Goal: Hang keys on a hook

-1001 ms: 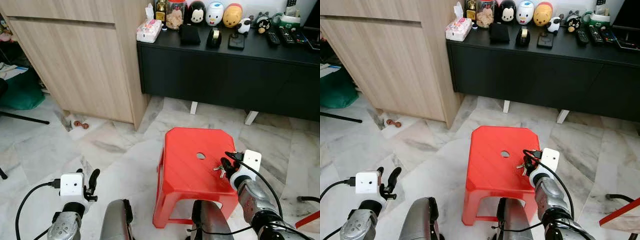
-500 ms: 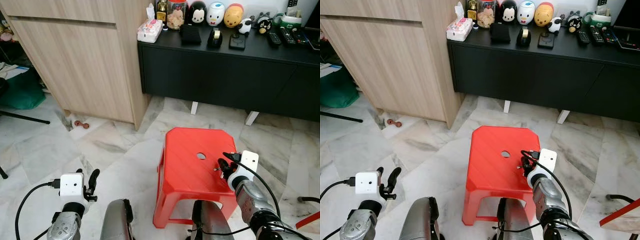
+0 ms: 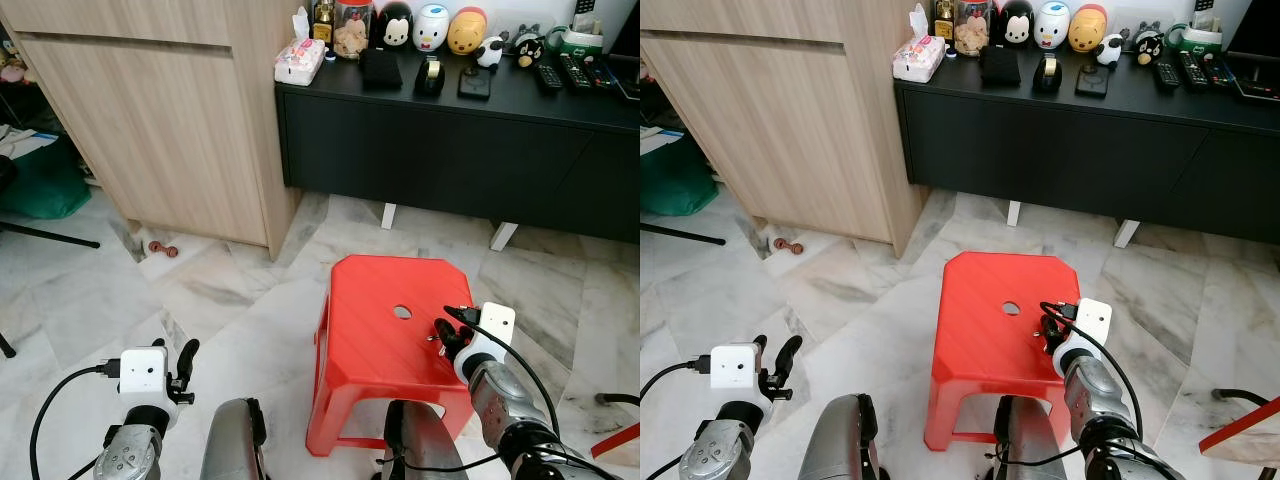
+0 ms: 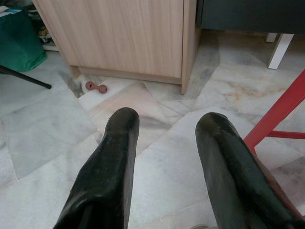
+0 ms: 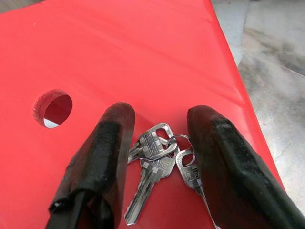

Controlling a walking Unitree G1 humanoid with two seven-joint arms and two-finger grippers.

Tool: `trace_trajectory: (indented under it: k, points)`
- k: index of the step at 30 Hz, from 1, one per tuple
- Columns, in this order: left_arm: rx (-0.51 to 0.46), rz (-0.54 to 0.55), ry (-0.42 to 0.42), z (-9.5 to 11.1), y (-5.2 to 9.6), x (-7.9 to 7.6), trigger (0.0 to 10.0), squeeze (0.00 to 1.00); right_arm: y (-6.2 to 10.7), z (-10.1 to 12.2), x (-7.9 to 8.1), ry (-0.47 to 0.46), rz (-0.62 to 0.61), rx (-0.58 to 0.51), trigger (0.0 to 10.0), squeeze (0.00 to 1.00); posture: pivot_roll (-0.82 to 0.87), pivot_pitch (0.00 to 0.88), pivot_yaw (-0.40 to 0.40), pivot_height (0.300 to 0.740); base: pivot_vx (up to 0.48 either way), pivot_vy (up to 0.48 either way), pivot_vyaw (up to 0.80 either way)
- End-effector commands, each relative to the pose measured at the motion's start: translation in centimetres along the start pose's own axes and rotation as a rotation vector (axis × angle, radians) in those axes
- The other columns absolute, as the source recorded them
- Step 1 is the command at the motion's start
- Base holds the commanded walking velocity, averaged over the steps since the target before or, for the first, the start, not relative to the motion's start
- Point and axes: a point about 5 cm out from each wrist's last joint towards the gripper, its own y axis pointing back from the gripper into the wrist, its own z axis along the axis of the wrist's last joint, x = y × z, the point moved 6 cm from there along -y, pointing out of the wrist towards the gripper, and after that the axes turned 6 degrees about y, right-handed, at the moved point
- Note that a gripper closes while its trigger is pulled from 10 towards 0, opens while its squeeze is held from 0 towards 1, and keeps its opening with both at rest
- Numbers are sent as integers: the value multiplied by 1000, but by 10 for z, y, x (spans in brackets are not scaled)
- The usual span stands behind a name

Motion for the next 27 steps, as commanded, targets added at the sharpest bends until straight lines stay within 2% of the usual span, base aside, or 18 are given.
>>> trace_trajectory:
  k: [1,14,26,27]
  points:
    - [20,-5,-11,-5,2,0,10000,0,2,-7,-2,-15,-7,13,10000,0,102,102,-15,560,0,0,0]
    - [23,-7,-9,-6,3,0,10000,0,3,3,-9,-65,-28,-49,10000,0,100,106,-15,560,0,0,0]
    - [26,-7,-10,-7,3,0,10000,0,5,-13,-4,-46,-13,1,10000,0,103,106,-13,560,0,0,0]
    - [26,-7,-11,-7,3,0,10000,0,4,-12,-3,-48,-11,-3,7373,0,103,105,-13,560,0,0,0]
